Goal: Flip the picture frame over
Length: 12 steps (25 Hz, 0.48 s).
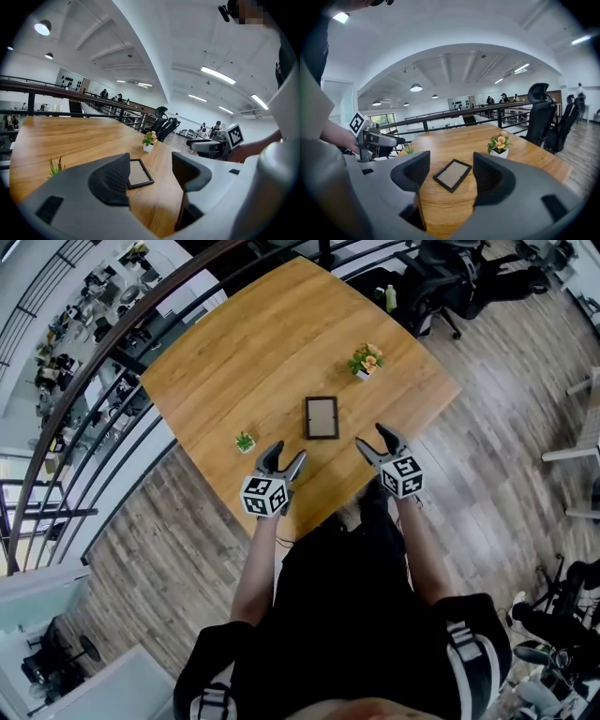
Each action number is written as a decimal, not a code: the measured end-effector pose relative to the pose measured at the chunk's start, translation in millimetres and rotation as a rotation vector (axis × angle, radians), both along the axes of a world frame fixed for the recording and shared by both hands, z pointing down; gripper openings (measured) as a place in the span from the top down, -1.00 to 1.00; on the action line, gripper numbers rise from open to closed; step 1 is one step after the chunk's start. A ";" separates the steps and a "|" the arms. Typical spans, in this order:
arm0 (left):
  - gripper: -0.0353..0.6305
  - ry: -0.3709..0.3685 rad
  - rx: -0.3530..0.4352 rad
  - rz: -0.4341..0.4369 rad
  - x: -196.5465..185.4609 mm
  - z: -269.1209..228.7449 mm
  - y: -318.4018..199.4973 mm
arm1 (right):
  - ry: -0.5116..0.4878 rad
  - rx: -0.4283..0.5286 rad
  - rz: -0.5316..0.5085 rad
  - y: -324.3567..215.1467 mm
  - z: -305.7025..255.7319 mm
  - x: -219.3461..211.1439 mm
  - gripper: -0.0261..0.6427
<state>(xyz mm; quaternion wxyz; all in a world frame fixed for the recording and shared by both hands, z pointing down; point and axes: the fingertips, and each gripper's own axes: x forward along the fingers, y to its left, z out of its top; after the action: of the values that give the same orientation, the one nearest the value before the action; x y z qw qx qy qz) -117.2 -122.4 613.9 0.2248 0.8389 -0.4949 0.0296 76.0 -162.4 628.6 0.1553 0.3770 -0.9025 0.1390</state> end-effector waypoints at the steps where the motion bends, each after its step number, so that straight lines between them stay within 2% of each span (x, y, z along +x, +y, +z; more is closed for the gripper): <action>1: -0.01 -0.004 -0.008 -0.005 -2.5 2.7 -2.9 | -0.004 -0.001 -0.004 -5.5 0.9 -2.7 0.03; 7: -0.01 -0.012 -0.033 -0.034 -8.2 7.1 -19.2 | -0.017 -0.002 -0.051 -27.8 -2.1 -18.4 0.03; 12: -0.01 -0.033 -0.060 -0.061 -5.9 19.5 -32.0 | -0.018 -0.039 -0.070 -41.9 15.6 -16.8 0.02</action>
<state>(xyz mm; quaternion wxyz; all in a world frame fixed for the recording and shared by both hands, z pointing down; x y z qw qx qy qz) -123.1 -154.3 633.4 0.2427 0.8157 -0.5227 0.0513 59.2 -204.3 644.2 0.1594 0.3408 -0.9136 0.1544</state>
